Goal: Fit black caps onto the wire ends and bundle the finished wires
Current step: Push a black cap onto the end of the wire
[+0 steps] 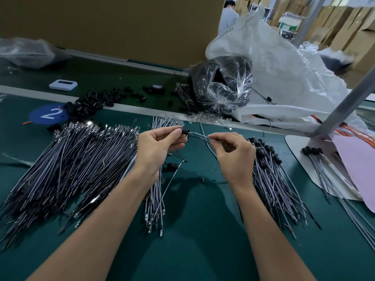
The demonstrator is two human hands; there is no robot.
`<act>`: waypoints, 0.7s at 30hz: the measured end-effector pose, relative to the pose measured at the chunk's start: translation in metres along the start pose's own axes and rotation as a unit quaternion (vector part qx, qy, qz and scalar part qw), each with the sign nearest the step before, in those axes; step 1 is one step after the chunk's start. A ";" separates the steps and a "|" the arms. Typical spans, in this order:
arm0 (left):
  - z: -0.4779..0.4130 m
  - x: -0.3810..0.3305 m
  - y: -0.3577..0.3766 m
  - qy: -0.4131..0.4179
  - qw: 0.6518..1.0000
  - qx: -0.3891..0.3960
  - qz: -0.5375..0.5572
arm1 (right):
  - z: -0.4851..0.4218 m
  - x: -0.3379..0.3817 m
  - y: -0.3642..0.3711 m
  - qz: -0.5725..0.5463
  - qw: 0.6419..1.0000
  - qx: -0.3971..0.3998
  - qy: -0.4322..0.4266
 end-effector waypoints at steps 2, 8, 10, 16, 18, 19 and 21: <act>0.000 0.001 0.000 -0.006 1.000 0.005 0.001 | 0.000 0.001 -0.002 -0.001 1.000 -0.007 -0.004; 0.001 0.001 0.003 -0.010 1.000 0.017 -0.003 | 0.000 0.002 -0.003 0.010 1.000 -0.015 -0.009; 0.001 0.001 0.004 -0.010 1.000 0.020 -0.003 | 0.000 0.002 -0.003 0.013 1.000 -0.014 -0.009; 0.003 0.002 0.008 -0.006 0.999 0.037 -0.023 | 0.002 0.006 -0.004 0.036 0.998 -0.029 -0.036; 0.003 0.002 0.009 -0.004 0.999 0.041 -0.023 | 0.003 0.006 -0.005 0.047 0.997 -0.039 -0.043; 0.003 0.002 0.009 -0.003 0.999 0.043 -0.023 | 0.004 0.006 -0.005 0.055 0.997 -0.040 -0.044; 0.004 0.002 0.011 -0.001 0.999 0.047 -0.027 | 0.005 0.007 -0.002 0.074 0.995 -0.040 -0.048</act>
Point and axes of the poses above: each hand's wrist, its own z-axis away from the middle knuckle, its own y-axis out of the palm, x = y × z, the point moved 9 cm from there along -z, towards the middle knuckle, and after that the axes turned 1 degree about x, right-handed, at the moved point
